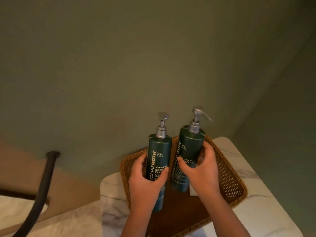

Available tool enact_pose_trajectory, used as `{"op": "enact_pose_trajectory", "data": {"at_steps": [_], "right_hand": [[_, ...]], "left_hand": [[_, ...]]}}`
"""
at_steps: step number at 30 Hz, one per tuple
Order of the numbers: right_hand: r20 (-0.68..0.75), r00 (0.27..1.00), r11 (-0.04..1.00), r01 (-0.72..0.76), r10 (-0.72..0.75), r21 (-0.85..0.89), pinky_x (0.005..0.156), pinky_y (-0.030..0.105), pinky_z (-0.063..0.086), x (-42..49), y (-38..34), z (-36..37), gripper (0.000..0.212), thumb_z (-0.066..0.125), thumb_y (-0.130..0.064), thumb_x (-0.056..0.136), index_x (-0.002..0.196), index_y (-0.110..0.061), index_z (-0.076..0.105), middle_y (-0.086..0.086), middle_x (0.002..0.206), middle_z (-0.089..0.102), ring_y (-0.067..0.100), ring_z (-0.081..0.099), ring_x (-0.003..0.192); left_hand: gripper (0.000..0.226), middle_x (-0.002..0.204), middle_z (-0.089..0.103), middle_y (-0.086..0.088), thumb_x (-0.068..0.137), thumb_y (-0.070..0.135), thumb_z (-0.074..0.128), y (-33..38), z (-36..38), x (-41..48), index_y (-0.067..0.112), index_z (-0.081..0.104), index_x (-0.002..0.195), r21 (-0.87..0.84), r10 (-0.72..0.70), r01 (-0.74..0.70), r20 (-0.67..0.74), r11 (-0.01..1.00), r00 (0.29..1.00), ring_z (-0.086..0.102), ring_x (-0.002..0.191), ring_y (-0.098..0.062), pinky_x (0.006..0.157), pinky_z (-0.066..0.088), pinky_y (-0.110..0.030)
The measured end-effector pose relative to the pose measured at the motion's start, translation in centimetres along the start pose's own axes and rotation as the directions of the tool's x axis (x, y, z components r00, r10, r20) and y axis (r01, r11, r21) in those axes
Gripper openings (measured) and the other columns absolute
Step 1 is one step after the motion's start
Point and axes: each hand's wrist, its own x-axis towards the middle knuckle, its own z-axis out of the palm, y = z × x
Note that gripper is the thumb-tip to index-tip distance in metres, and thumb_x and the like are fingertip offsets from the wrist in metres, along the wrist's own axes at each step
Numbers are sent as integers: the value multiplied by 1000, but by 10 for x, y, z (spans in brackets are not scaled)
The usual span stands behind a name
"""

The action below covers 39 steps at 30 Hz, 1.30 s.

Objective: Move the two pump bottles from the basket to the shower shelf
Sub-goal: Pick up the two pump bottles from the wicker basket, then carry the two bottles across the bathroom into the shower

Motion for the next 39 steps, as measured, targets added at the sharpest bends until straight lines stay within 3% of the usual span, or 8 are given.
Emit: {"op": "enact_pose_trajectory", "data": {"at_steps": [4,15,19,22,26,30,34,39], "right_hand": [[12,996,996,83,-83,-13,80,18,41,-20,-36,-20,73,78,-25,60,114,-43,33,-9,115,48,5,48,104],[68,957,957,285,-281,-58,65,5,38,-81,-105,-69,74,77,-30,60,108,-54,25,-29,102,40,-15,44,97],[113,928,933,360,-355,-27,70,-3,37,-95,-120,-79,73,77,-31,60,110,-51,28,-31,104,39,-20,41,100],[149,913,922,387,-380,-16,69,3,42,-103,-126,-87,72,76,-33,60,110,-51,28,-27,104,42,-18,43,100],[254,869,903,428,-424,41,71,-4,35,-109,-128,-97,70,77,-30,61,111,-46,31,-26,104,42,-22,40,98],[359,820,891,445,-447,93,71,-3,37,-112,-127,-108,68,78,-27,60,113,-40,36,-12,106,49,-17,44,98],[446,754,872,464,-482,159,69,-5,35,-120,-126,-110,73,80,-24,59,113,-42,34,-15,106,48,-22,41,97],[592,636,864,432,-494,258,67,8,41,-143,-127,-102,75,79,-27,59,114,-47,33,-15,112,49,-11,47,100]], "left_hand": [[58,100,56,26,54,43,76,32,-21,-25,59,43,99,-57,54,-56,-41,997,998,50,92,16,71,43,-16],[62,102,54,23,56,37,76,73,-72,-100,38,45,109,-121,103,-118,-120,986,987,54,93,0,67,42,-16],[61,102,55,23,57,38,76,85,-82,-123,37,46,110,-102,145,-164,-171,981,975,52,93,11,59,42,-7],[61,102,56,22,57,36,77,96,-86,-139,36,46,110,-115,166,-194,-217,974,962,50,93,16,59,42,0],[59,99,53,24,58,33,77,108,-87,-165,41,44,107,-90,184,-227,-342,970,922,48,92,20,62,37,4],[56,100,55,20,57,35,76,116,-84,-193,46,45,102,-91,160,-227,-468,969,869,52,93,12,64,39,1],[57,97,57,28,55,43,76,118,-80,-223,48,45,102,-93,111,-193,-552,977,827,52,95,10,64,41,0],[63,103,53,26,50,50,73,111,-82,-264,47,43,105,-64,-3,-62,-719,996,695,54,96,3,61,43,-8]]}}
